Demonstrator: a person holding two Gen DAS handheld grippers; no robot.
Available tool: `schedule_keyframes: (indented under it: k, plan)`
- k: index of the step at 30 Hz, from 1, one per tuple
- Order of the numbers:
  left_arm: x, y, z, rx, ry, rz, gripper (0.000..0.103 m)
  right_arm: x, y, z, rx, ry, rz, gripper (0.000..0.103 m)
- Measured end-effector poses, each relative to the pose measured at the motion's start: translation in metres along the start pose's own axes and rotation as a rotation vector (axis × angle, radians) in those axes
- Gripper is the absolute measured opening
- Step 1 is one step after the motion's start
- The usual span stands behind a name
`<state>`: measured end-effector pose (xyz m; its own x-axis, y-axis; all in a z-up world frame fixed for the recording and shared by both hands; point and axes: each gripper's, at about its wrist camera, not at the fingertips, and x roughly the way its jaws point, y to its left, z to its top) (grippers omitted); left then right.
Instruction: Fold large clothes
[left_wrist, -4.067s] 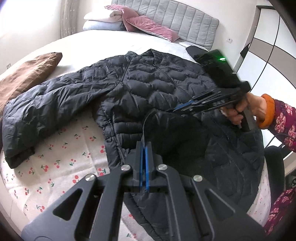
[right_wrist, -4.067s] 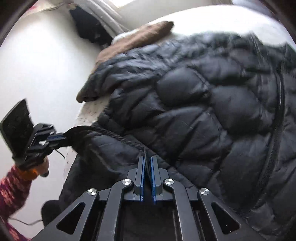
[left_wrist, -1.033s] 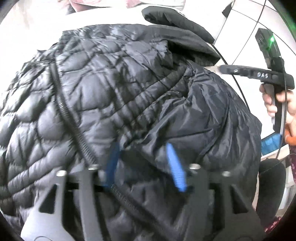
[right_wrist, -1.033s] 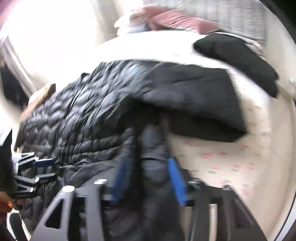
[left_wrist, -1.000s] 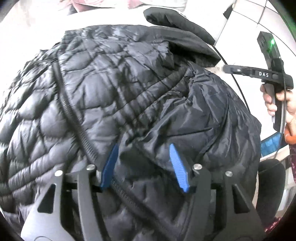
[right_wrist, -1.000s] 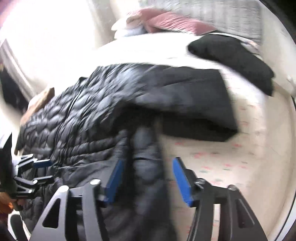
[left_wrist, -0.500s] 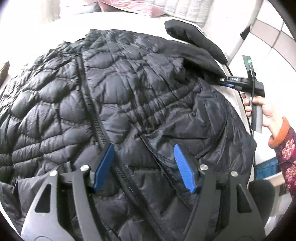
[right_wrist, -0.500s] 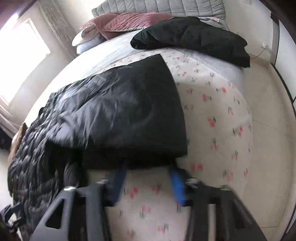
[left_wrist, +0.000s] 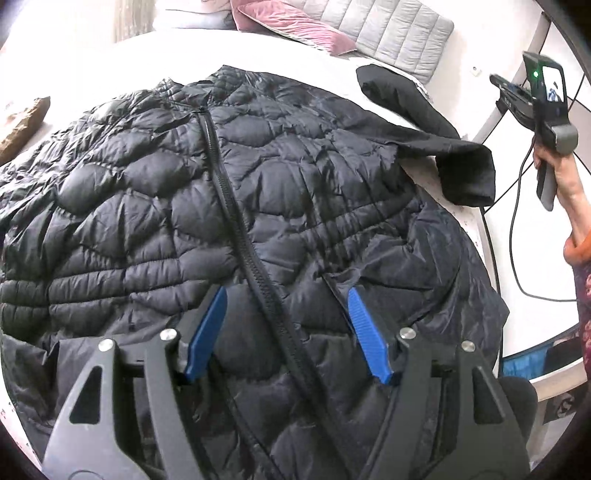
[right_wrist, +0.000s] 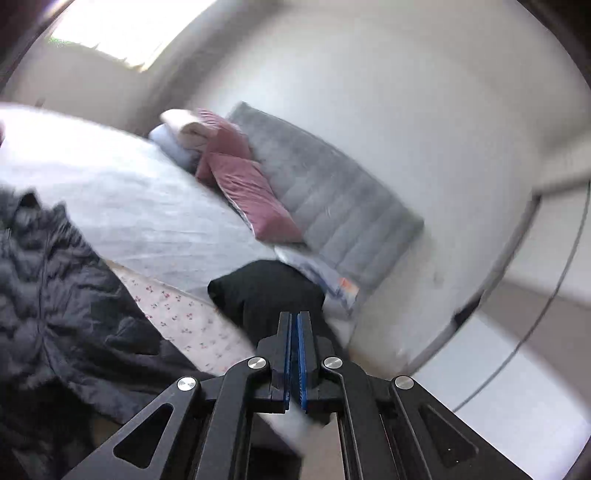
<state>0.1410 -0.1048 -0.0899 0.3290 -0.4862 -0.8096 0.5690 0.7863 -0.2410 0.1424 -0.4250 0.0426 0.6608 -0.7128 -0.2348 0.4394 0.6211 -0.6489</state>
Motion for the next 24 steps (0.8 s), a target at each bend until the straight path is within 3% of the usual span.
schedule_keyframes:
  k: [2, 4, 6, 8, 11, 16, 18, 19, 20, 22, 24]
  plan:
    - [-0.002, -0.001, -0.003, 0.017, 0.0, 0.013, 0.069, 0.01, 0.003, -0.002, -0.015, 0.044, 0.039, 0.003]
    - [-0.005, 0.0, -0.007, 0.034, 0.001, 0.026, 0.069, 0.027, -0.006, -0.018, 0.068, 0.141, 0.138, 0.008]
    - [-0.007, 0.003, -0.009, 0.038, 0.005, 0.039, 0.069, 0.046, -0.027, -0.048, 0.244, 0.257, 0.243, 0.026]
    - [-0.011, 0.007, -0.011, 0.043, 0.008, 0.052, 0.069, 0.056, -0.047, -0.082, 0.387, 0.331, 0.299, 0.055]
    - [-0.015, 0.011, -0.014, 0.04, 0.003, 0.07, 0.071, 0.056, -0.068, -0.128, 0.531, 0.406, 0.363, 0.059]
    - [-0.012, 0.015, -0.014, -0.011, 0.01, 0.081, 0.074, 0.077, -0.076, -0.176, 0.663, 0.554, 0.474, 0.059]
    - [-0.009, 0.014, -0.012, -0.066, 0.006, 0.062, 0.074, 0.096, -0.066, -0.188, 0.728, 0.652, 0.602, 0.055]
    - [-0.009, 0.012, -0.012, -0.085, 0.002, 0.045, 0.074, 0.1, -0.061, -0.189, 0.72, 0.681, 0.636, 0.02]
    - [-0.01, 0.01, -0.012, -0.092, -0.003, 0.033, 0.075, 0.101, -0.057, -0.183, 0.66, 0.687, 0.629, 0.008]
    - [-0.011, 0.006, -0.012, -0.084, -0.012, 0.03, 0.075, 0.09, -0.052, -0.16, 0.427, 0.632, 0.469, 0.008]
    - [-0.011, 0.004, -0.011, -0.08, -0.014, 0.034, 0.075, 0.073, -0.048, -0.138, 0.159, 0.534, 0.246, 0.007]
